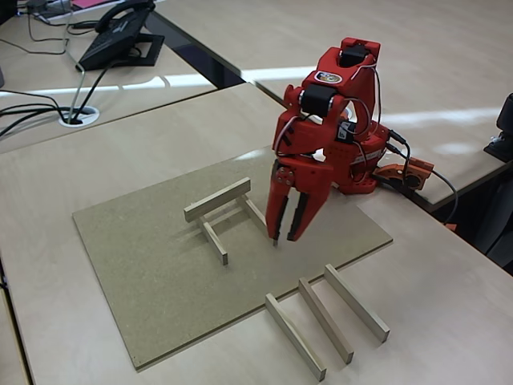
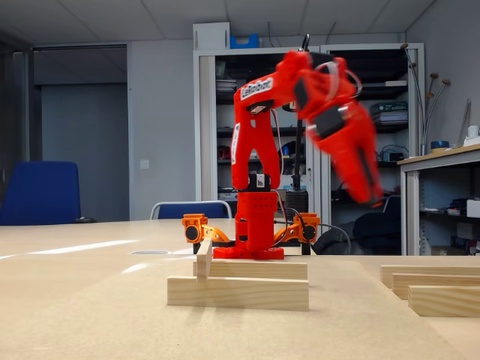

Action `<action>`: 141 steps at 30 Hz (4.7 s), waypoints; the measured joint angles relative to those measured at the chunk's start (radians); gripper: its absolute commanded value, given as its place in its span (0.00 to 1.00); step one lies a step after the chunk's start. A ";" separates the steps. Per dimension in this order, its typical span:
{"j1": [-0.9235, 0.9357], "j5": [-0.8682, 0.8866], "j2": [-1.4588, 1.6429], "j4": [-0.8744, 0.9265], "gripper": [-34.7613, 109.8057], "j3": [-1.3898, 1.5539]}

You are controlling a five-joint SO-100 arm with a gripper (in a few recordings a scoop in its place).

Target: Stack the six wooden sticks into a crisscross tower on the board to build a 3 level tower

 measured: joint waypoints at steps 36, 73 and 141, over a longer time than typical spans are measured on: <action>-0.336 -0.156 -0.250 0.014 0.38 -0.005; -0.350 -0.084 -0.391 -0.210 0.36 -0.028; -0.281 -0.075 -0.141 0.066 0.24 -0.121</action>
